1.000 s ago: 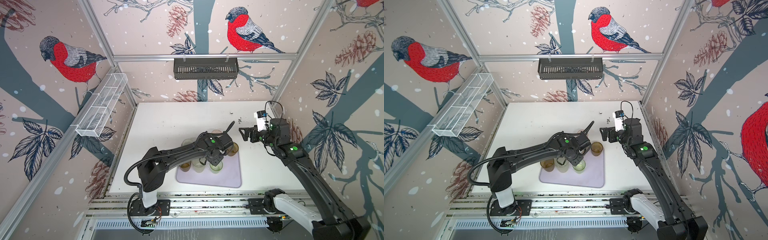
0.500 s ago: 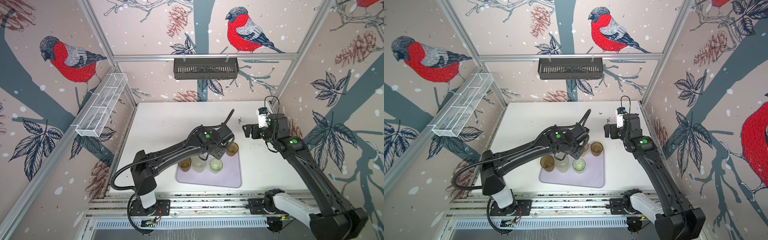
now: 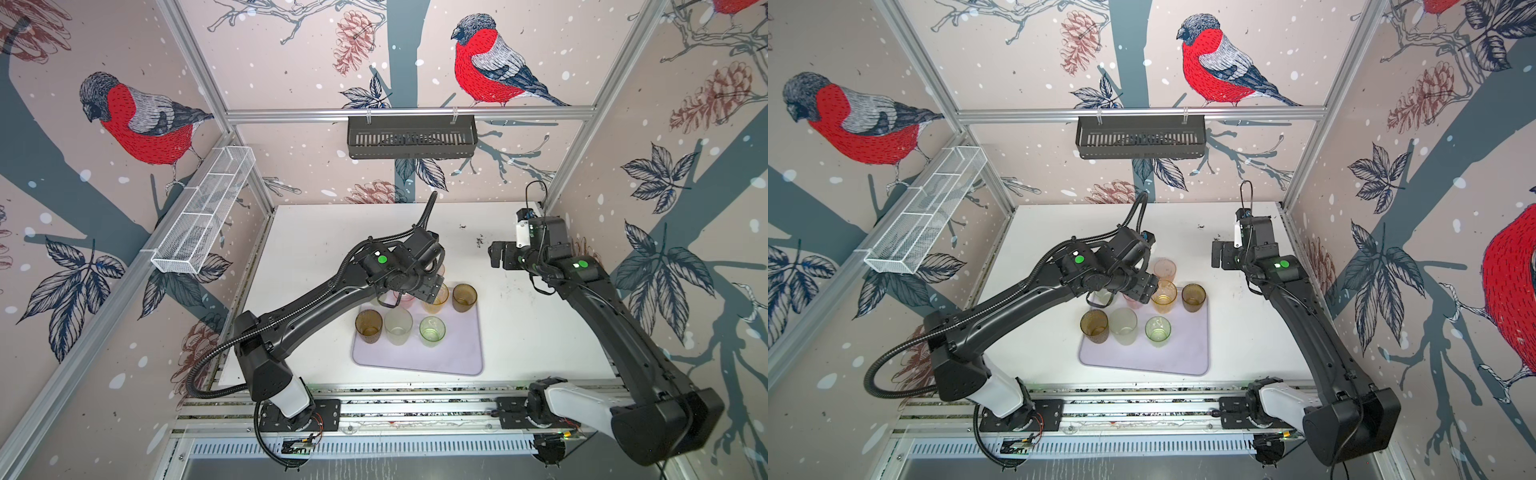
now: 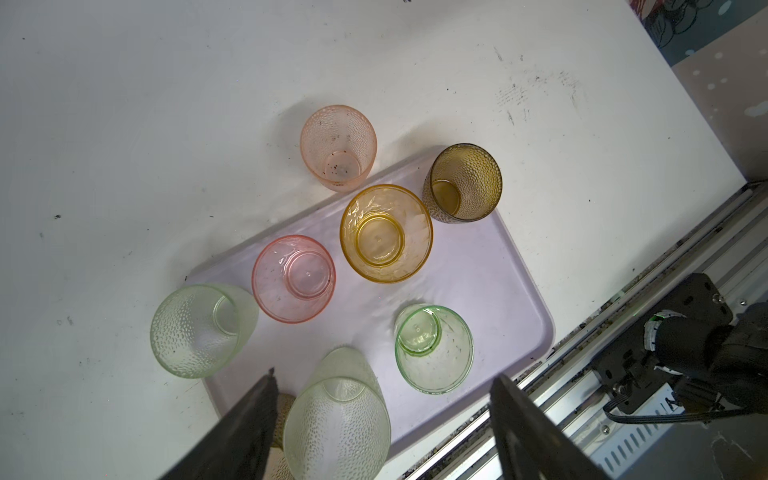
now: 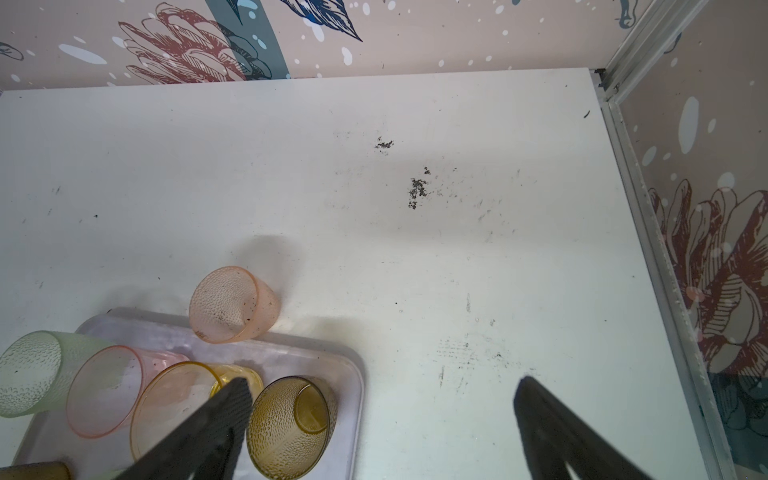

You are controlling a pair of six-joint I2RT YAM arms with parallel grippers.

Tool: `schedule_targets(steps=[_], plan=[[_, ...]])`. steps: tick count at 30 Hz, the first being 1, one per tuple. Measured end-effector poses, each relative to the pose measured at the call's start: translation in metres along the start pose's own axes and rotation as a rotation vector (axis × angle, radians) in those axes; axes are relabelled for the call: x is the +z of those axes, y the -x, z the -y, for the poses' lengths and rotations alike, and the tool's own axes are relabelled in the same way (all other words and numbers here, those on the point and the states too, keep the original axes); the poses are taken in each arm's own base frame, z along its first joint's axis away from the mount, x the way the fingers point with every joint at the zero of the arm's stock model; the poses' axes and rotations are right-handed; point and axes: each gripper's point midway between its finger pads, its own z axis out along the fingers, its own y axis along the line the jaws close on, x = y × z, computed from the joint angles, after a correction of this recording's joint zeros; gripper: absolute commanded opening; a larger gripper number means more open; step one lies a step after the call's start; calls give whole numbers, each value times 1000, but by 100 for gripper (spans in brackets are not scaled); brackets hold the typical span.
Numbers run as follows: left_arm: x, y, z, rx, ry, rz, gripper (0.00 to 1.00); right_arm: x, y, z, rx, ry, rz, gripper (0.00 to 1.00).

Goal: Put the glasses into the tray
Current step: 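Raise the left gripper off the tray while the right gripper moves toward the peach cup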

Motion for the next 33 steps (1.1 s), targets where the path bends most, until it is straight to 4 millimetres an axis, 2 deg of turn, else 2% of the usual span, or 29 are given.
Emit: schedule_targets(steps=[6,12,18,23,28,33], plan=[[-12,5,-7,-40,-14,58,97,21,0,-5,-5,-4,-81,100],[-17,-1,-26,-113,-26,95,98,33,0,-20,-13,16,-132,100],[-27,0,-32,-162,-57,148,98,46,-2,-38,-49,28,-188,100],[-24,-3,-37,-215,-75,158,98,57,1,-49,-73,30,-216,99],[-13,-15,-58,-298,-41,135,98,74,2,-59,-91,30,-265,95],[-15,-19,-66,-348,-57,146,98,87,-2,-74,-124,42,-308,95]])
